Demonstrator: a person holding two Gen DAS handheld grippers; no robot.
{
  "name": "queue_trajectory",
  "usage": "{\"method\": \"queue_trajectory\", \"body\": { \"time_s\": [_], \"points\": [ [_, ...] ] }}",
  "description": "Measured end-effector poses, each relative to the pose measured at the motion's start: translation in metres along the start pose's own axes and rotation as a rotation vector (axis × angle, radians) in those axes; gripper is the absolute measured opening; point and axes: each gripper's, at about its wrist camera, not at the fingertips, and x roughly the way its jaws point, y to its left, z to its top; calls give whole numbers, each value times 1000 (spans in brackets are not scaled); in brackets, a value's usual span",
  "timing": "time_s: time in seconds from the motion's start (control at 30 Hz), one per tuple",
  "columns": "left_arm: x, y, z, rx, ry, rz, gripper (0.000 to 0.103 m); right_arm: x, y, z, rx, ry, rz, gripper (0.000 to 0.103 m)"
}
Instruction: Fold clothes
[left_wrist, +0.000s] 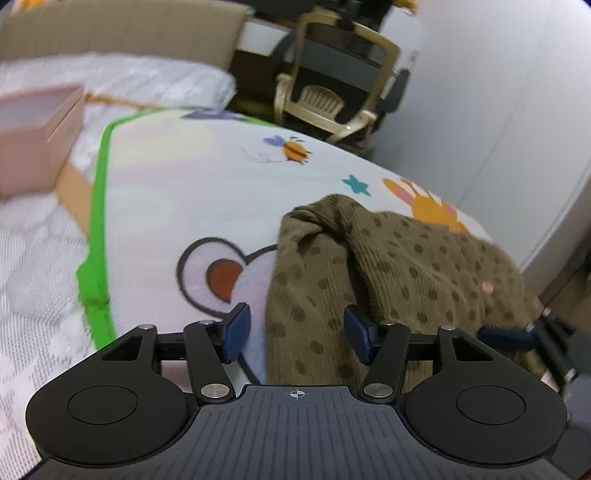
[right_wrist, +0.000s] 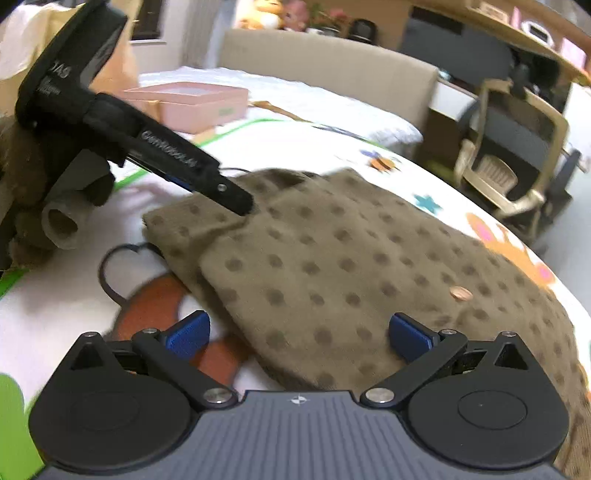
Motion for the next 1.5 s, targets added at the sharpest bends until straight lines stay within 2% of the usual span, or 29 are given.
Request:
{"method": "queue_trajectory", "body": {
  "time_s": [0.03, 0.07, 0.1, 0.2, 0.27, 0.37, 0.47, 0.57, 0.6, 0.67, 0.7, 0.73, 0.8, 0.9, 1.03, 1.1, 1.17, 1.2, 1.23, 1.33, 1.5],
  "points": [
    [2, -2, 1, 11, 9, -12, 41, -3, 1, -1, -7, -2, -16, 103],
    [4, -4, 2, 12, 19, -25, 29, -7, 3, 0, -21, -14, -22, 103],
    [7, -4, 4, -1, 30, -40, 10, -12, 9, 2, -42, -36, -14, 103],
    [11, -3, 9, -45, 55, -90, 9, -16, 30, 15, -91, -104, 31, 103],
    [7, -2, 18, -98, 43, -140, 8, -5, 47, 26, -137, -124, 36, 103],
    [0, -5, 31, -153, 25, -201, 8, 20, 66, 40, -208, -123, -57, 99],
    [-3, -10, 37, -181, 24, -231, 8, 45, 60, 52, -178, -83, -102, 78],
    [-3, -11, 39, -185, 22, -242, 8, 50, 44, 52, -119, -81, -106, 55],
    [-5, -9, 41, -186, 14, -244, 13, 47, 40, 50, -113, -85, -107, 46],
    [-11, -2, 45, -212, -12, -236, 32, 41, 33, 46, -101, -99, -99, 37],
    [-14, 4, 48, -237, -25, -221, 56, 38, 31, 44, -93, -103, -94, 32],
    [-15, 9, 51, -266, -31, -207, 70, 36, 30, 43, -87, -109, -89, 29],
    [-11, 18, 56, -317, -17, -196, 80, 30, 29, 40, -82, -122, -77, 25],
    [9, 23, 54, -390, 62, -214, 94, 25, 29, 37, -81, -140, -64, 23],
    [42, 20, 42, -464, 134, -203, 94, 24, 22, 35, -68, -148, -44, 22],
    [53, 14, 45, -464, 134, -206, 95, 21, 20, 34, -56, -151, -33, 21],
    [62, 7, 50, -446, 125, -212, 72, 18, 18, 32, -43, -155, -23, 21],
    [66, 2, 53, -432, 127, -206, 50, 16, 16, 31, -35, -161, -20, 20],
    [69, -5, 56, -413, 139, -188, 38, 13, 11, 30, -22, -172, -19, 20],
    [63, -32, 67, -329, 132, -174, 29, -6, -9, 27, 30, -222, -24, 20],
    [35, -99, 101, -212, 52, -272, 29, -65, -70, 12, 170, -344, -85, 20]
  ]
}}
